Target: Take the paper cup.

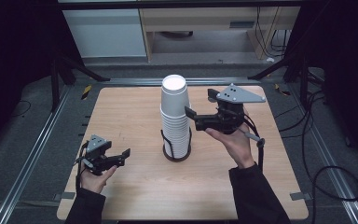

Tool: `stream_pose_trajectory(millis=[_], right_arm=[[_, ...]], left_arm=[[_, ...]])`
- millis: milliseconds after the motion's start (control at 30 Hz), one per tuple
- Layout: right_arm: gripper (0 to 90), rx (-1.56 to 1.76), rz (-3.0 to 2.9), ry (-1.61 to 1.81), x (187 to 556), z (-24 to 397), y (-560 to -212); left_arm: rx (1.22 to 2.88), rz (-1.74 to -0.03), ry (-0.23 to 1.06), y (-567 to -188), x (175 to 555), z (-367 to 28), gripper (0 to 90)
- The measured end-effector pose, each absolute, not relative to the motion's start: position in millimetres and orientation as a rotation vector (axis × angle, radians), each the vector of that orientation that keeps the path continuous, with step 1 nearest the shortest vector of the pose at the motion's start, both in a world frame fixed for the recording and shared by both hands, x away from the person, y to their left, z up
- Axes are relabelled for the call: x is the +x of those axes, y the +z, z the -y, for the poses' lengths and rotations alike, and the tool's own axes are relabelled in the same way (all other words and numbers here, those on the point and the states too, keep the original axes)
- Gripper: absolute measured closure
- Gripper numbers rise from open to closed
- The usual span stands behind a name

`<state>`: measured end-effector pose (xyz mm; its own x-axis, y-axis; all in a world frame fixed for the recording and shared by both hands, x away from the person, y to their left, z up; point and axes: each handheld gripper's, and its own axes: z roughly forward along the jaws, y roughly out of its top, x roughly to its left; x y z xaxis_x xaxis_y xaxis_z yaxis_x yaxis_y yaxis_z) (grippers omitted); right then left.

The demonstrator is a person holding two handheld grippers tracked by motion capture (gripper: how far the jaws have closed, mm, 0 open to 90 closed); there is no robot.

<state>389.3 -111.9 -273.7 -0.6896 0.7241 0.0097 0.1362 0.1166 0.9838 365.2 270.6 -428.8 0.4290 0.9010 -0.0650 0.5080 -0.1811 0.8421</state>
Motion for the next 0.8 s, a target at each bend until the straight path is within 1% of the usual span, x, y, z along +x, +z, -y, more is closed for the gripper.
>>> stream_pose_trajectory(millis=[400,800], right_arm=[[6.9,0.821,-1.943,1.617,399.8,90.0,-280.4],[6.0,0.846,-1.965,1.628,419.6,67.8,-289.2]], left_arm=[[1.840,-1.203,0.582,-429.7,365.9,-269.1,15.8],[1.845,-1.203,0.583,-429.9,366.1,-269.5,15.8]])
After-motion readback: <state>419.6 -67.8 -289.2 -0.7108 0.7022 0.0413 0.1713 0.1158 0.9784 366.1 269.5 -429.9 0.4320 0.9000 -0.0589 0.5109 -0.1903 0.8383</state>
